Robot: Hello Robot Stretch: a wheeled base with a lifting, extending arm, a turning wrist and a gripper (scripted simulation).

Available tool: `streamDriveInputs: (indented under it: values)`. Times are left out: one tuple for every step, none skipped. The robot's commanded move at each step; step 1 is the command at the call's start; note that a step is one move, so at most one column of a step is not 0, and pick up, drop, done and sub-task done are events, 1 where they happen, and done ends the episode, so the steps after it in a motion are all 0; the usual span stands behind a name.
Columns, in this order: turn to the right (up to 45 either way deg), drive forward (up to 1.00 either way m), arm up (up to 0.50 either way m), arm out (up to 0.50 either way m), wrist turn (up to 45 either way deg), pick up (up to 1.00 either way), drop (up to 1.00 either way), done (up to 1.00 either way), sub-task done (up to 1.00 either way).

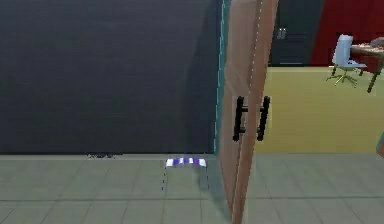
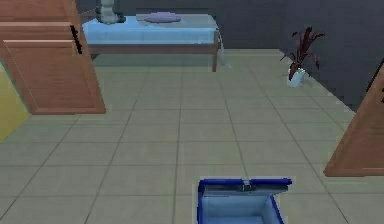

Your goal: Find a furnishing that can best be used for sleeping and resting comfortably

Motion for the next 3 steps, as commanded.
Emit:
streamDriveInputs:
  values:
    - [18.0, 0.0, 0.0, 0.0, 0.0, 0.0, 0.0, 0.0, 0.0]
    - [0.0, 0.1, 0.0, 0.0, 0.0, 0.0, 0.0, 0.0, 0.0]
    - [45.0, 0.0, 0.0, 0.0, 0.0, 0.0, 0.0, 0.0, 0.0]
